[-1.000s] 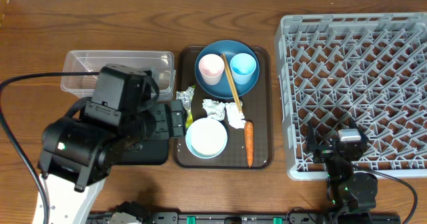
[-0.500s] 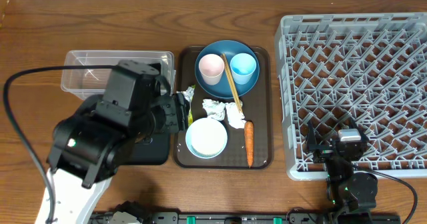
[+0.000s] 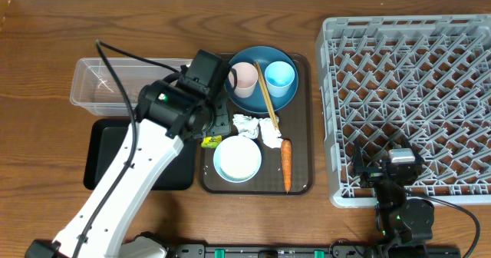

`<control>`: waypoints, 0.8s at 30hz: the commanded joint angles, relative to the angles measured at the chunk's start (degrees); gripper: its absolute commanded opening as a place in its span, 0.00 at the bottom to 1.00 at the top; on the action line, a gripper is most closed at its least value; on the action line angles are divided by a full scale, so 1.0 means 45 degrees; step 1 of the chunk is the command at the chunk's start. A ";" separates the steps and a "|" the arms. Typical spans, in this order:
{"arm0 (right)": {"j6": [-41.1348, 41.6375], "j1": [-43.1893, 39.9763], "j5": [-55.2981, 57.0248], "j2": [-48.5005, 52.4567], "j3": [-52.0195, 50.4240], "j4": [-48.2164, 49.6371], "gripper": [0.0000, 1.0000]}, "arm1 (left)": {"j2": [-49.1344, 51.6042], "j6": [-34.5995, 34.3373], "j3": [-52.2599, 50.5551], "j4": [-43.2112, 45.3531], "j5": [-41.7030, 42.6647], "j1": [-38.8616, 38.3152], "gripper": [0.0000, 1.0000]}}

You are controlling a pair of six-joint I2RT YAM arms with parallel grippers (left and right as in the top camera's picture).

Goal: Sort waste into correct bins and load items into the dishwasher rack
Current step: 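Move the left gripper over the yellow snack wrapper on the brown tray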

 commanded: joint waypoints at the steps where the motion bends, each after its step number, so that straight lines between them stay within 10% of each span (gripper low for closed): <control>1: -0.0141 0.0355 0.0092 -0.0019 -0.0015 -0.0053 0.99 | 0.0374 -0.0243 -0.0024 0.0257 -0.0753 -0.0039 0.44; 24: -0.0146 0.0355 0.0092 -0.0019 -0.0015 -0.0053 0.99 | 0.1491 0.1088 -0.0029 0.0447 -0.1457 -0.0005 0.44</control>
